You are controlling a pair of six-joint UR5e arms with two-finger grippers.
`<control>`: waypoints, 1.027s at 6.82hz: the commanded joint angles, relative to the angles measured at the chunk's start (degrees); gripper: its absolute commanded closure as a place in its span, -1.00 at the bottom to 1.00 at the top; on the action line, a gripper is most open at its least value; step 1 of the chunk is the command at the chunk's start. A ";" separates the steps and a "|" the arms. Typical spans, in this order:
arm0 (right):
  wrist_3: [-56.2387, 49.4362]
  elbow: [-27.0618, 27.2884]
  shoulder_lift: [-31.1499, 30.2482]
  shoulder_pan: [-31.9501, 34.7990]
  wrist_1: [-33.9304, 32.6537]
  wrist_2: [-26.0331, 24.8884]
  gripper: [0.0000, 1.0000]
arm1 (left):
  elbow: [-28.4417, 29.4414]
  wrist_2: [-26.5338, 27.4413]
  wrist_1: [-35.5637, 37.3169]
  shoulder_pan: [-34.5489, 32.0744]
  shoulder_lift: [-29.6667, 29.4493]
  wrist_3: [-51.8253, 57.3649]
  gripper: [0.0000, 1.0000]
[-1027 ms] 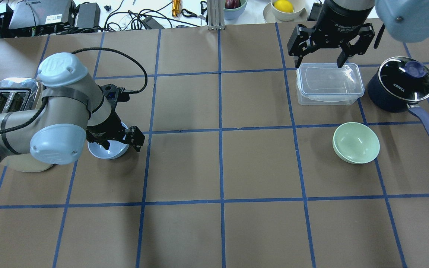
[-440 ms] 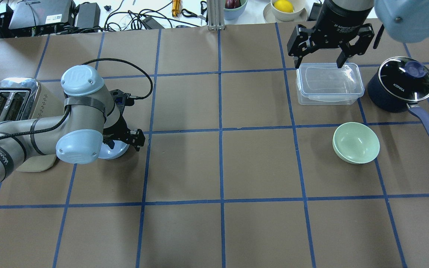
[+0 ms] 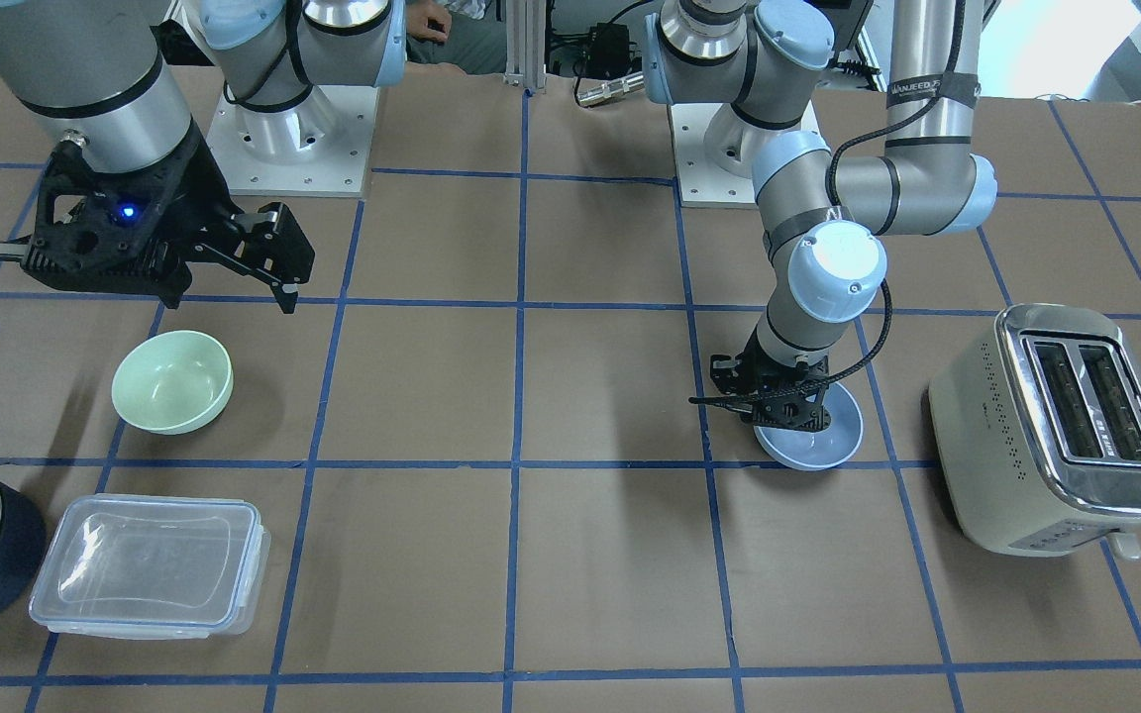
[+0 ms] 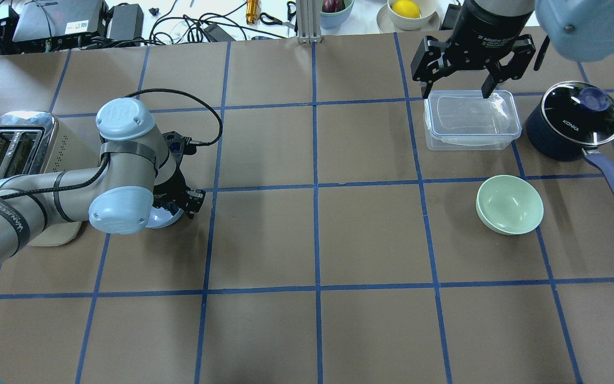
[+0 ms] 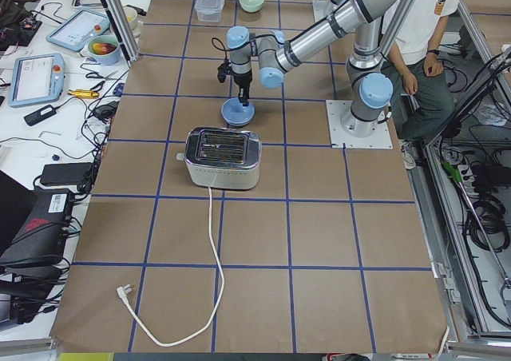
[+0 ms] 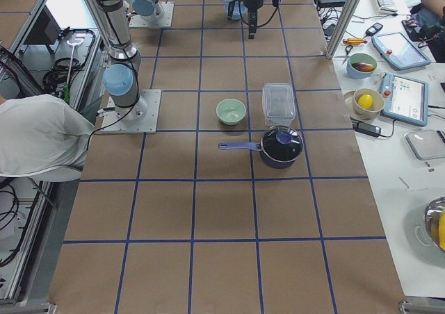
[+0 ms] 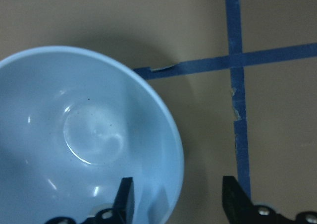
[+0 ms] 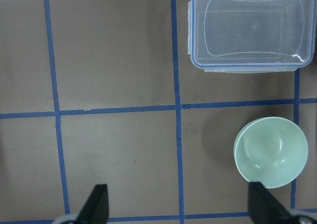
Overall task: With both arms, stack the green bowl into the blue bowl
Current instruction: 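Carry the light blue bowl toward the table centre with the left gripper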
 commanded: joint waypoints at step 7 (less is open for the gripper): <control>0.09 0.10 0.09 -0.09 0.53 0.00 -1.00 | 17.09 -3.10 0.00 -29.81 -9.57 -37.26 1.00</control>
